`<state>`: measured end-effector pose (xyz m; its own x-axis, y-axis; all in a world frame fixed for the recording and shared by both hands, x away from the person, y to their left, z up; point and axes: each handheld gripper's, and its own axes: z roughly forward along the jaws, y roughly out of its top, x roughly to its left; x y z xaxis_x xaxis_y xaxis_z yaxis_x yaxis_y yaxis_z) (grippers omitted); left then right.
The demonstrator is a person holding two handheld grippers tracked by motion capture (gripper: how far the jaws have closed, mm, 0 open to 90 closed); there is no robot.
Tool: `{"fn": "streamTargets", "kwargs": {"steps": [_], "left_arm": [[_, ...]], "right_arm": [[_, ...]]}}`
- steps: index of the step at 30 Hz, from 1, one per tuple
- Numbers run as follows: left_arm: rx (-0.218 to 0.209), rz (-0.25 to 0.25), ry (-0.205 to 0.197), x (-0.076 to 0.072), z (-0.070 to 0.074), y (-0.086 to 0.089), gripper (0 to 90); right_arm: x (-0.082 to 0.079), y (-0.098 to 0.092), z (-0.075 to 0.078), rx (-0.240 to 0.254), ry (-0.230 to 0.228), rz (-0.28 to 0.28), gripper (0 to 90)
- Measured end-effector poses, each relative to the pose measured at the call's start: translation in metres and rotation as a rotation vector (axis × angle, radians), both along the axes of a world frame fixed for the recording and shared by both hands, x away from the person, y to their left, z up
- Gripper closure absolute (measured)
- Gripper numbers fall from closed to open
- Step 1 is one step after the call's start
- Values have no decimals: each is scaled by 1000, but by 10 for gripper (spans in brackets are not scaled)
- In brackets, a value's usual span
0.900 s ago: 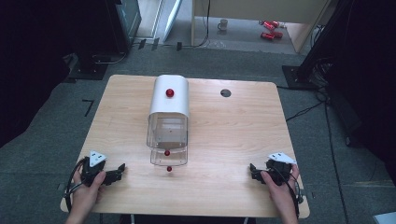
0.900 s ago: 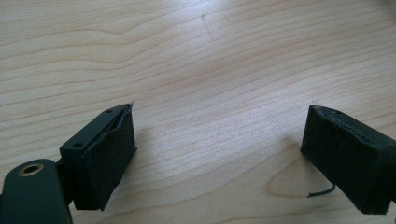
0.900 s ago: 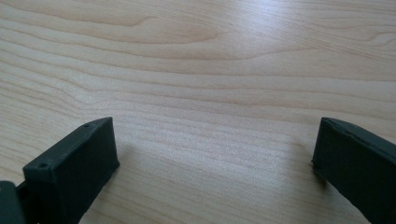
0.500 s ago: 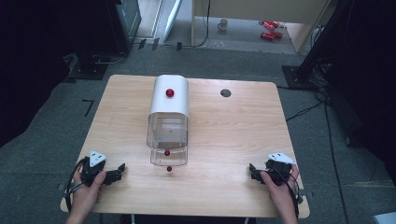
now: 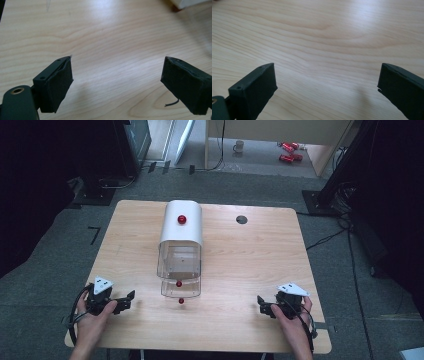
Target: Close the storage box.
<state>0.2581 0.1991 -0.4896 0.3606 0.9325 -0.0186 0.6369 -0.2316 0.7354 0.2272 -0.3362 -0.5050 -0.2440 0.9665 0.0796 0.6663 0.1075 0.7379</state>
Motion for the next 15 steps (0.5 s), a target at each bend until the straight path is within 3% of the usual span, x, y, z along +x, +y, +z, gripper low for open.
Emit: {"fn": "streamTargets", "kwargs": {"steps": [4, 7, 10, 15], "left_arm": [[-49, -22, -20, 2, 13, -4, 98], [-117, -25, -43, 4, 27, -6, 99], [-124, -45, -60, 8, 39, -10, 99], [-143, -70, -98, 15, 59, -23, 121]], "right_arm": [[-3, 20, 13, 33, -35, 42, 65], [-4, 30, 19, 49, -54, 68, 73], [-5, 45, 29, 70, -64, 104, 81], [-8, 70, 41, 91, -70, 139, 223]]}}
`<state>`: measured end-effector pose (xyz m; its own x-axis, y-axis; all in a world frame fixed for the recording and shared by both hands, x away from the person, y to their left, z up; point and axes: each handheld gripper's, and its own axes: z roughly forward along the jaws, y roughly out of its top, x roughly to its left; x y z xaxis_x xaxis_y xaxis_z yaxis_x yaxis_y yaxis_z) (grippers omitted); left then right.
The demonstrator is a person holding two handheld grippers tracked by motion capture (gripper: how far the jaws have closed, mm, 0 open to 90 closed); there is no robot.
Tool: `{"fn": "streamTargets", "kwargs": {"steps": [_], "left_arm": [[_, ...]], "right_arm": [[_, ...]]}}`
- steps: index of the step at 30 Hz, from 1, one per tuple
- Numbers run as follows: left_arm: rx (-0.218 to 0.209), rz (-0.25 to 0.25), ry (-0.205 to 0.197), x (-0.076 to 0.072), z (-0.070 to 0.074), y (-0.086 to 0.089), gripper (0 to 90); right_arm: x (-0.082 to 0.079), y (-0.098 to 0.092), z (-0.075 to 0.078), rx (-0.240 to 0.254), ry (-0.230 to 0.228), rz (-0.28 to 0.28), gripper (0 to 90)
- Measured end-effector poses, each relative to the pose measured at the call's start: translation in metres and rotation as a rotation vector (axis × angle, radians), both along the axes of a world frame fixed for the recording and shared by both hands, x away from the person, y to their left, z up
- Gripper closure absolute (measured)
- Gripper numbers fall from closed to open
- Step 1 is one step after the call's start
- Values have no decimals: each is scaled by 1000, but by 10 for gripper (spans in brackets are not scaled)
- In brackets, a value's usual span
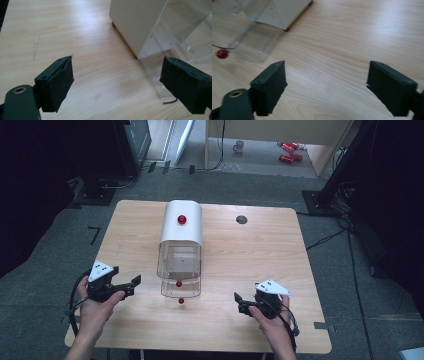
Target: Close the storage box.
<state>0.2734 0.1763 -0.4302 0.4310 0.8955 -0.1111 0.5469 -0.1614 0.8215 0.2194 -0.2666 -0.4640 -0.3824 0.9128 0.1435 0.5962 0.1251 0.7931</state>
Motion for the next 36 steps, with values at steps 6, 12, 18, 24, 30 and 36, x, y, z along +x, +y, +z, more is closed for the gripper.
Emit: {"fn": "streamTargets", "kwargs": {"steps": [6, 12, 18, 24, 30, 36], "left_arm": [[-40, -60, -6, 8, 17, -17, 156], [-93, -115, -16, 9, 20, -31, 301], [-102, -201, -28, -6, 15, -33, 385], [-103, -263, -31, -14, 7, -32, 380], [-145, -258, -73, -8, 21, -39, 389], [-173, -229, -118, 3, 36, -45, 434]], "right_arm": [[-1, 25, 11, 51, -26, 50, 353], [0, 52, 23, 72, -52, 112, 401], [6, 70, 30, 81, -78, 140, 442], [6, 92, 29, 78, -82, 187, 477], [3, 116, 27, 79, -91, 240, 582], [4, 132, 22, 77, -97, 257, 652]]}}
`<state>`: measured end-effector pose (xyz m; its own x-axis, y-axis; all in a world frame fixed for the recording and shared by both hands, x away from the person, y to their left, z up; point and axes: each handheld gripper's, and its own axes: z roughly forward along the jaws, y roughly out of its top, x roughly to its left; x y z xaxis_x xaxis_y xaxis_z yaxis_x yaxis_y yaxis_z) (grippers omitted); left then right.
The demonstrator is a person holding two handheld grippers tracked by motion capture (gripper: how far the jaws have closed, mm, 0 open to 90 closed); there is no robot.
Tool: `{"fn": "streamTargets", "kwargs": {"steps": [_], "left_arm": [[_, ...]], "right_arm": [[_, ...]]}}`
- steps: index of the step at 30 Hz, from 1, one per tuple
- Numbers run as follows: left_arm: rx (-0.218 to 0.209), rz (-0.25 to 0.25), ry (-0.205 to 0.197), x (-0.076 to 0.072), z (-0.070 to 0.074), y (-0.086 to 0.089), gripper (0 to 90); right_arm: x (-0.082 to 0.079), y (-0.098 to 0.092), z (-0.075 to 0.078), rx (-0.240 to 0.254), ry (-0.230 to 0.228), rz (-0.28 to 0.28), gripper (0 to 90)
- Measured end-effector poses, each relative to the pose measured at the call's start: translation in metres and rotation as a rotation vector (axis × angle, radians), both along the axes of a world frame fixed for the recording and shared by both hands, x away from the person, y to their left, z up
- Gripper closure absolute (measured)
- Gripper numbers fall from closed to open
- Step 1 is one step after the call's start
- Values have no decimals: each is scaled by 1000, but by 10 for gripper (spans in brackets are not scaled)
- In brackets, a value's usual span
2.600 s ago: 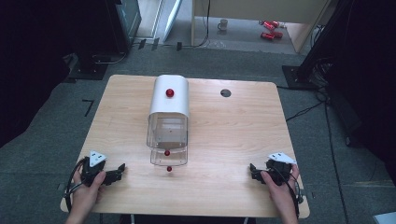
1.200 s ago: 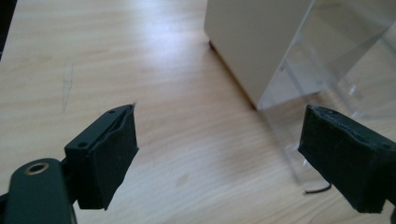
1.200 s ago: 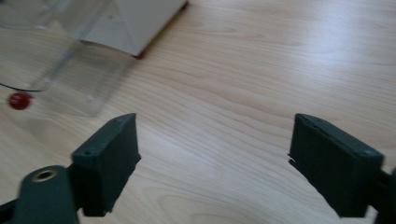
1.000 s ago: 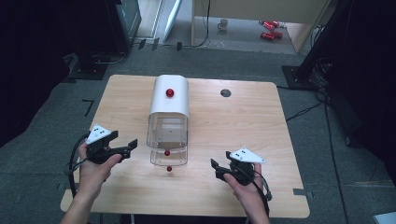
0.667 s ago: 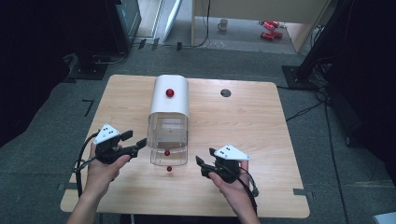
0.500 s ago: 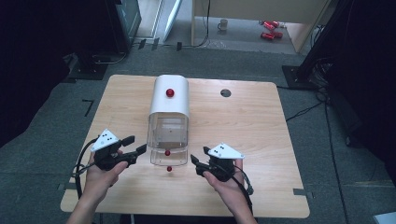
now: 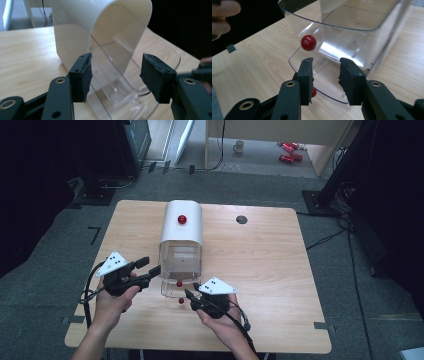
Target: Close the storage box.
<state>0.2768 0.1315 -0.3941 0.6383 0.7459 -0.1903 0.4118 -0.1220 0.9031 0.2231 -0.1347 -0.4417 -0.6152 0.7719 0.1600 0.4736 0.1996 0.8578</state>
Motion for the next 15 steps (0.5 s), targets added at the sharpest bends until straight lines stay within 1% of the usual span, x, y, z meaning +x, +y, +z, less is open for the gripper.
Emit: {"fn": "streamTargets", "kwargs": {"steps": [2, 3, 4, 6, 9, 11, 13, 15], "left_arm": [[19, 33, -16, 7, 4, -4, 458], [26, 51, -19, 11, 6, -5, 485], [27, 66, -17, 15, 8, -7, 485], [30, 86, -19, 23, 12, -10, 525], [46, 91, -37, 31, 18, -14, 581], [72, 103, -47, 35, 20, -19, 607], [79, 92, -46, 37, 22, -24, 621], [106, 91, -53, 38, 22, -29, 635]], "right_arm": [[0, 4, 0, 4, -6, 11, 664], [0, 8, -1, 10, -3, 15, 666], [0, 8, -1, 10, -3, 15, 666], [1, 11, -2, 17, 0, 19, 667], [3, 15, -4, 27, 8, 24, 666], [3, 16, -5, 30, 15, 25, 665], [4, 17, -5, 34, 21, 25, 665], [4, 18, -6, 33, 20, 26, 664]]}}
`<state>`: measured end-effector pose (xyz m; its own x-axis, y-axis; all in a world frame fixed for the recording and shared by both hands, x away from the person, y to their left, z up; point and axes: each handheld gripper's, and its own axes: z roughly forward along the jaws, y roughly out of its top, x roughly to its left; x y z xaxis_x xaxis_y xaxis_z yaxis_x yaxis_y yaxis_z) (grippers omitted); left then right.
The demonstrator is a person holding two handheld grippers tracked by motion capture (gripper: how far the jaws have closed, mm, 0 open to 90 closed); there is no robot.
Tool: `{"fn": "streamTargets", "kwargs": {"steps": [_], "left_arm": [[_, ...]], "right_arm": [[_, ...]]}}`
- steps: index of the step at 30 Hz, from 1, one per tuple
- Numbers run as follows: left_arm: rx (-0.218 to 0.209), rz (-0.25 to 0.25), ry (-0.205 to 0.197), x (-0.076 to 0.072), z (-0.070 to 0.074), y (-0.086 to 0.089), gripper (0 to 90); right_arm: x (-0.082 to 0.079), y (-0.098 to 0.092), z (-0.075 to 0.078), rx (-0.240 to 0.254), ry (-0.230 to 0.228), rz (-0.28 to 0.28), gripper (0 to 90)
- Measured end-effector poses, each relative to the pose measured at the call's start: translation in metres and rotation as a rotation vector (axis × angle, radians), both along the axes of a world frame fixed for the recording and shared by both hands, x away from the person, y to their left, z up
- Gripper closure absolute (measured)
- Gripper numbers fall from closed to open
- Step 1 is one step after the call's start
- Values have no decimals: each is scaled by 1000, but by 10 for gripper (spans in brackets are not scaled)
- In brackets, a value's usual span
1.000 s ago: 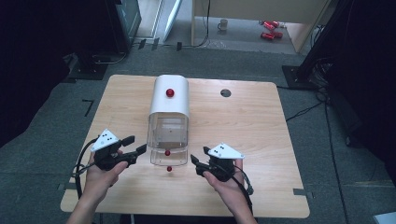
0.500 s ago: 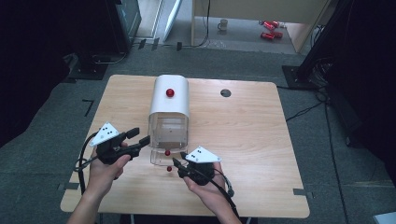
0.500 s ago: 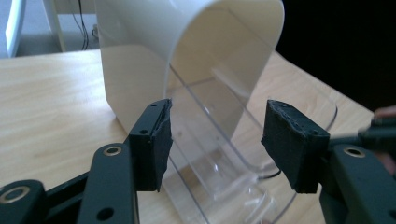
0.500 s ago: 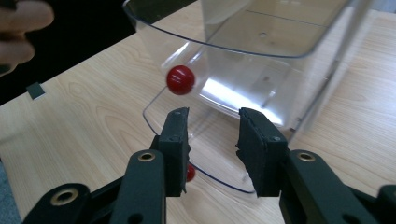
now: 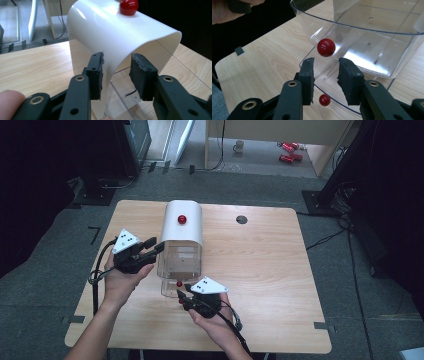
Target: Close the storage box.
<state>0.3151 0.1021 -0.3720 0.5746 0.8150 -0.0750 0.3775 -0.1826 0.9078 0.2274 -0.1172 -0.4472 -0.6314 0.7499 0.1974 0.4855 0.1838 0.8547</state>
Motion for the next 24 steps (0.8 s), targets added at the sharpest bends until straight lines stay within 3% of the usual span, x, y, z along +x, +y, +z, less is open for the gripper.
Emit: {"fn": "streamTargets", "kwargs": {"steps": [2, 12, 24], "left_arm": [[43, 19, -12, 2, -2, -7, 640], [105, 85, -60, 3, -1, -19, 683], [101, 89, -39, 5, 2, -21, 759]], "right_arm": [[1, 0, 0, 2, 5, -1, 664], [7, 1, -1, 24, 25, 9, 654], [12, -3, 21, 47, -37, 5, 654]]}}
